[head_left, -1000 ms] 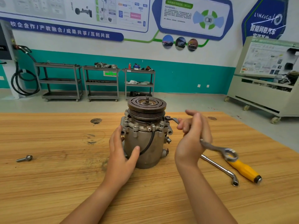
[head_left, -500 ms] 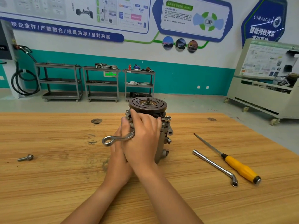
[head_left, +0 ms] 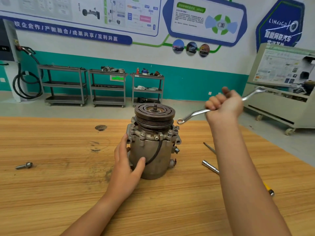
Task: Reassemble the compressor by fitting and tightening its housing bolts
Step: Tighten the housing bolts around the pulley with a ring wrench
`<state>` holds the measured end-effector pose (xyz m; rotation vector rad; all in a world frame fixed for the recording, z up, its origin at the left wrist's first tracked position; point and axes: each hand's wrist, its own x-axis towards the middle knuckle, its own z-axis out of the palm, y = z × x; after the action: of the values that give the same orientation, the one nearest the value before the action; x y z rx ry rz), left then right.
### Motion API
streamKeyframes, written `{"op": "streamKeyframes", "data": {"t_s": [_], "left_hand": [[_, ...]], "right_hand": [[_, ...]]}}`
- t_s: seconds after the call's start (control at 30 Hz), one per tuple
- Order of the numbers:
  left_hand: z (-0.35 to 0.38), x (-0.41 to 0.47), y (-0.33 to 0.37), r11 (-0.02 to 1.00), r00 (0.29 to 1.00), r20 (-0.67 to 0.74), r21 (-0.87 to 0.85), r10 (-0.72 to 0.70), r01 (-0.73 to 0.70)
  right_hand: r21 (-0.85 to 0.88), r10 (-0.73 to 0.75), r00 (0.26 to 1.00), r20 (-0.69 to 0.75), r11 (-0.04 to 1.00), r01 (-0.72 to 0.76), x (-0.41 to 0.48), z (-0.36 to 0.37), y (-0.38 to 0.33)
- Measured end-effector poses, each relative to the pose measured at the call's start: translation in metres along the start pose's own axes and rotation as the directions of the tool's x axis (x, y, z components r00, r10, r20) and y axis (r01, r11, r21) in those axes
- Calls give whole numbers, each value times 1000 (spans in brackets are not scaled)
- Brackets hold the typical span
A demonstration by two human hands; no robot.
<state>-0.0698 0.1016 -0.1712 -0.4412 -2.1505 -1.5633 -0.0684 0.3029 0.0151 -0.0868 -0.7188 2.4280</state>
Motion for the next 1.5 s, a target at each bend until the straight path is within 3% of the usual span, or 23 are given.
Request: {"op": "streamKeyframes", "data": {"t_s": [0.13, 0.47, 0.67, 0.83, 0.9, 1.0, 1.1, 1.13, 1.2, 1.3, 1.4, 1.47, 1.5], "left_hand": [[0, 0, 0, 1000, 1000, 4, 1, -11, 11], [0, 1, 0, 999, 1000, 8, 35, -20, 20], [1, 0, 2, 999, 1000, -10, 38, 22, -21], [1, -1, 4, 1000, 1000, 0, 14, 16, -16], [0, -1, 5, 1000, 1000, -1, 13, 10, -10], [1, -2, 5, 999, 1000, -8, 41, -13, 13], [1, 0, 7, 999, 1000, -5, 52, -5, 5], [0, 2, 8, 999, 1000, 5, 54, 7, -7], [0, 3, 8, 999, 1000, 5, 33, 20, -20], [0, 0, 3, 989, 1000, -4, 148, 17, -17], [-1, -2, 2, 988, 1000, 3, 150, 19, -20], [-1, 0, 5, 997, 1000, -7, 83, 2, -2], [-1, 0, 7, 998, 1000, -2, 58, -8, 8]], "right_hand": [[15, 194, 980, -43, 981, -194, 21, -13, 18], [-13, 242, 964, -110, 969, -245, 42, -20, 31], [22, -66, 957, -284, 997, 75, 4, -46, 33], [-134, -364, 913, -185, 930, 344, -45, -55, 43], [-261, -476, 878, -55, 855, 447, -67, -59, 55], [-464, -617, 732, 290, 578, 671, -95, -62, 79], [-444, -535, 488, 689, 220, 869, -107, -55, 103], [-442, -462, 444, 768, 119, 889, -109, -51, 110], [-498, -347, 460, 817, -23, 867, -111, -42, 123], [-528, -309, 461, 832, -187, 829, -112, -32, 136], [-428, -345, 330, 879, -265, 864, -102, -19, 137], [-328, -452, 213, 866, -195, 924, -93, -6, 122], [-280, -527, 185, 829, -106, 954, -92, 3, 110]]}}
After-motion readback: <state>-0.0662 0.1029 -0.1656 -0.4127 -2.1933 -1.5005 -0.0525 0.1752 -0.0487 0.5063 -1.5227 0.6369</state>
